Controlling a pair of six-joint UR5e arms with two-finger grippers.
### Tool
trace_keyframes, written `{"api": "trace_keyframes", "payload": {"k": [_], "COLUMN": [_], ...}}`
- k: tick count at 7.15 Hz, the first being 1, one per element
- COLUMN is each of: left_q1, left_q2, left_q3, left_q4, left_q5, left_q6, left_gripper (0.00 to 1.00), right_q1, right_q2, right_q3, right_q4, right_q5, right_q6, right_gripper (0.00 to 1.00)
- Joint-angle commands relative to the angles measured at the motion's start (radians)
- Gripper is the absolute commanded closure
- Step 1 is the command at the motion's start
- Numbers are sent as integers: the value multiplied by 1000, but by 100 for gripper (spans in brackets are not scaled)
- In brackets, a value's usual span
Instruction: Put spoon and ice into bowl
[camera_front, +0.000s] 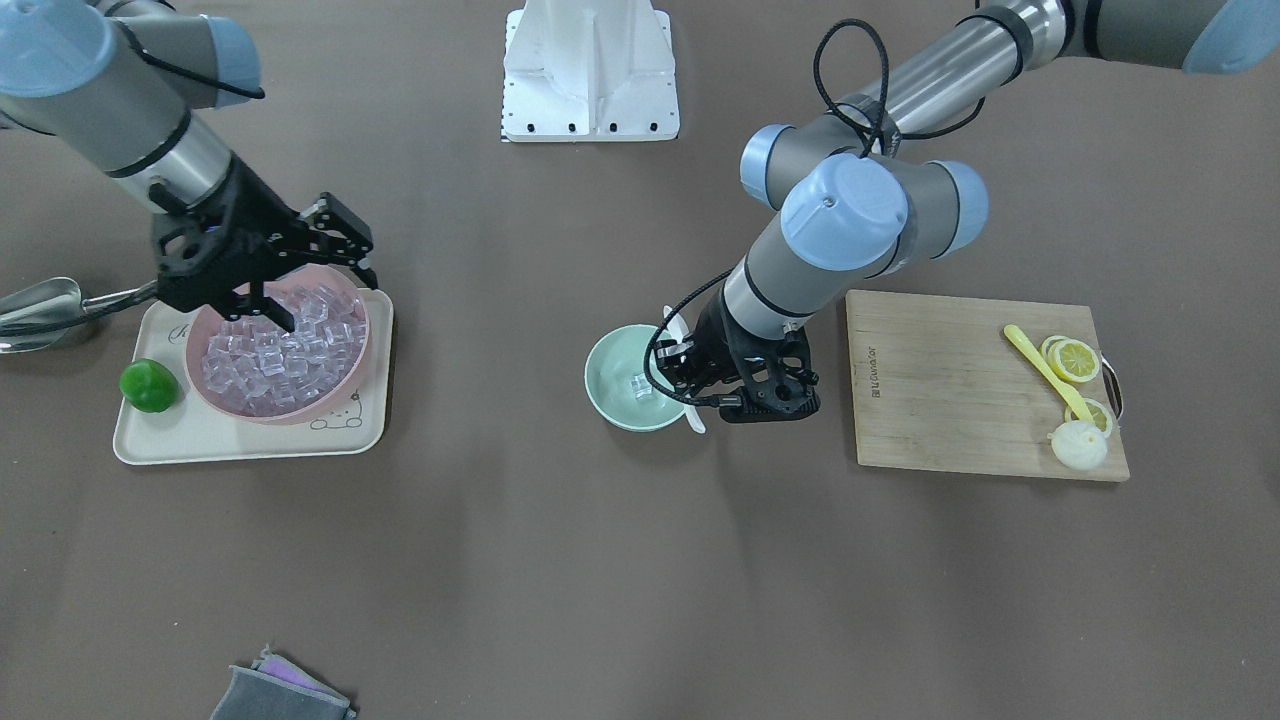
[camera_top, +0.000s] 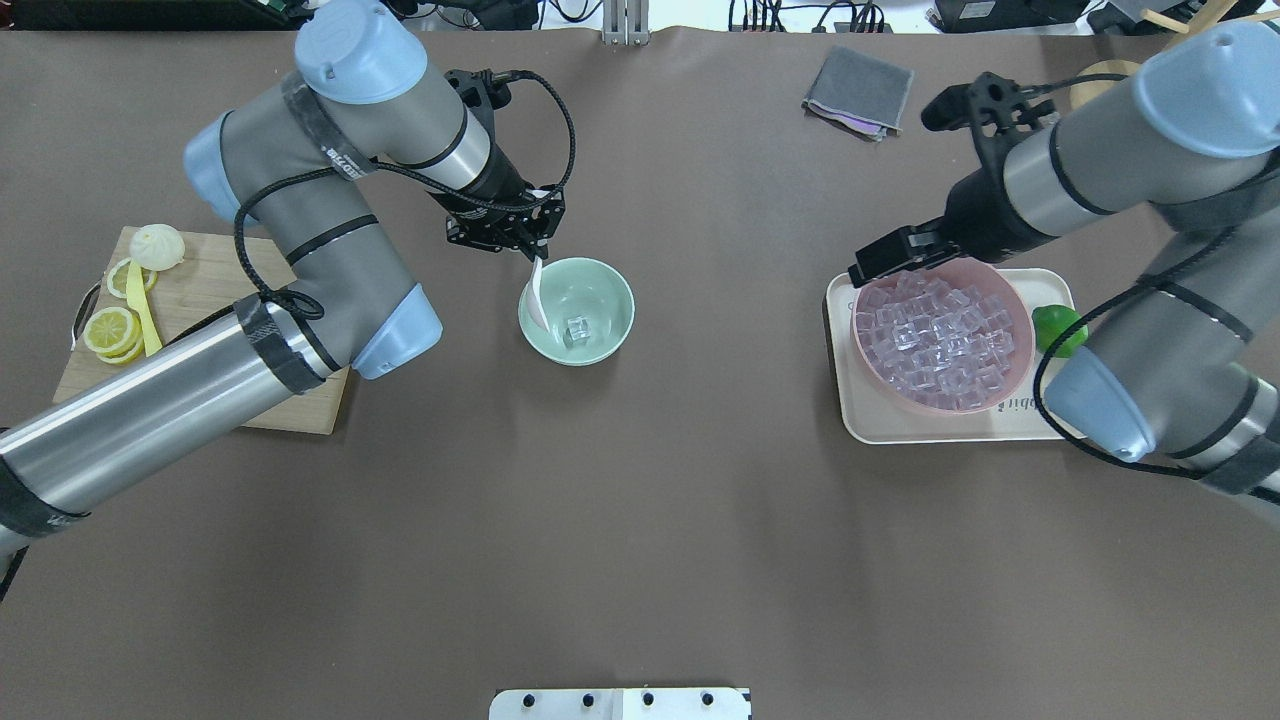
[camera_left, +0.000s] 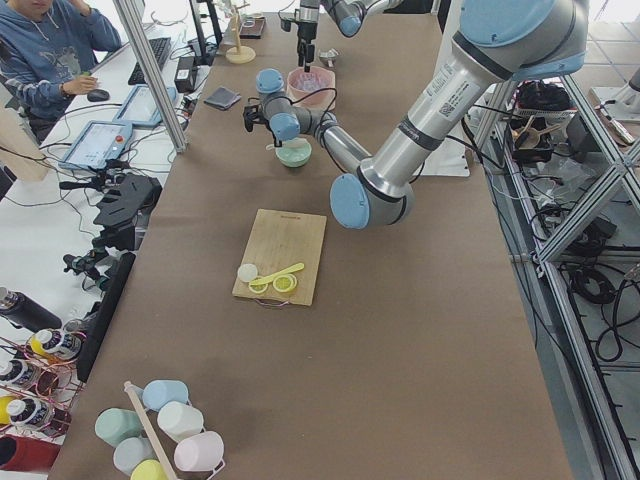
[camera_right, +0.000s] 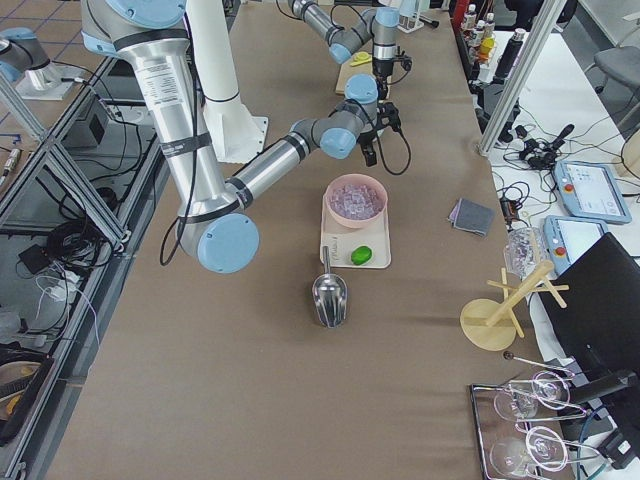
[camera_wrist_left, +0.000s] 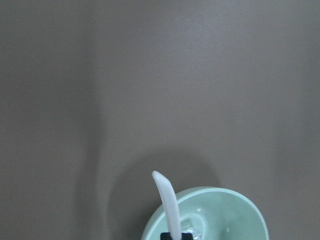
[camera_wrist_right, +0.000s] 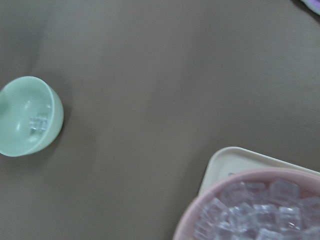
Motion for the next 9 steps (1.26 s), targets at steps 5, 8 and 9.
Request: {"api": "trace_keyframes", "payload": {"k": [5, 8, 9], "left_q1": [-62, -221, -282], "left_q2": [178, 466, 536], "left_q3": [-117, -311, -328], "left_q4": [-44, 92, 93], "left_q5": [23, -7, -11], "left_q6": [189, 654, 779], "left_gripper": [2, 2, 2], "right_q1": [177, 310, 367], "right_q2": [-190, -279, -315], "right_q3": [14, -46, -58], "right_q4": [4, -5, -7], "right_q5": [84, 87, 87], "right_q6": [-214, -263, -312], "right_gripper": [0, 0, 0]}}
